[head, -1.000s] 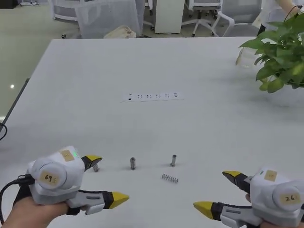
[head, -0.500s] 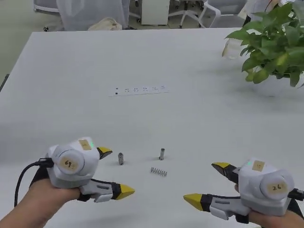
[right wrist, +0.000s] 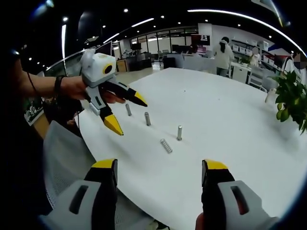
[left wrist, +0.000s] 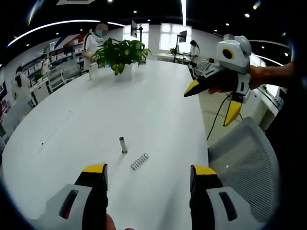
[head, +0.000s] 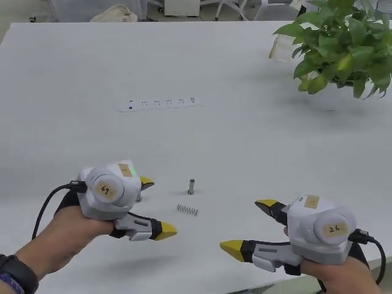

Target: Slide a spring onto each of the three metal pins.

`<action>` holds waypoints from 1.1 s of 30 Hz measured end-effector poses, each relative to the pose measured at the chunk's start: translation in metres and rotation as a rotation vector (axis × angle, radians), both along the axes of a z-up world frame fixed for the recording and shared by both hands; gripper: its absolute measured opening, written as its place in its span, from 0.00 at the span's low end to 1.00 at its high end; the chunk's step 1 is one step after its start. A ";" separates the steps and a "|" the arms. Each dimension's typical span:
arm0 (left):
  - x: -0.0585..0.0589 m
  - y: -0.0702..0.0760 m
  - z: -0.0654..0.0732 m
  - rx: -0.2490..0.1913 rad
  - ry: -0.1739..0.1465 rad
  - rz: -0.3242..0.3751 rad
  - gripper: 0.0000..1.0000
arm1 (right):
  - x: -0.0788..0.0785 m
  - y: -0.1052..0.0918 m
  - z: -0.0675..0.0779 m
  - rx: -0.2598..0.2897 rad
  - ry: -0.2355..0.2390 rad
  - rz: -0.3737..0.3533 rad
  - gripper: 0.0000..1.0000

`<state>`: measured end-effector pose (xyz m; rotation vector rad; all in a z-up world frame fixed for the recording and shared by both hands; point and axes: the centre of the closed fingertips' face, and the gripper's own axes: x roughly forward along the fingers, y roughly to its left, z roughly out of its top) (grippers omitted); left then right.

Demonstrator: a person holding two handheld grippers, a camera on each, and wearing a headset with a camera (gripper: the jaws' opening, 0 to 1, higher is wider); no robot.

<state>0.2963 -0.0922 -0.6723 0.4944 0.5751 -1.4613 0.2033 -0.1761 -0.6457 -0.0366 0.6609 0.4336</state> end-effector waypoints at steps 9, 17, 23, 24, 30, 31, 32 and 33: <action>0.006 -0.024 -0.022 0.029 0.011 -0.034 0.61 | -0.004 -0.002 -0.002 0.006 0.013 0.002 0.70; 0.009 -0.035 -0.044 0.058 0.045 -0.042 0.59 | -0.001 -0.003 -0.002 0.010 0.013 0.001 0.70; 0.012 -0.036 -0.065 0.114 0.030 -0.065 0.58 | 0.001 -0.003 -0.004 0.010 0.020 0.009 0.70; 0.011 -0.037 -0.067 0.116 0.033 -0.068 0.58 | 0.001 -0.003 -0.005 0.008 0.022 0.012 0.70; 0.013 -0.042 -0.080 0.127 0.058 -0.067 0.55 | 0.001 -0.002 -0.006 0.010 0.028 0.020 0.71; 0.013 -0.045 -0.084 0.128 0.067 -0.066 0.55 | 0.001 -0.002 -0.006 0.008 0.029 0.025 0.71; 0.012 -0.046 -0.086 0.129 0.069 -0.066 0.54 | 0.001 -0.002 -0.006 0.008 0.030 0.027 0.71; 0.012 -0.048 -0.088 0.130 0.071 -0.070 0.54 | 0.001 -0.002 -0.006 0.008 0.031 0.030 0.71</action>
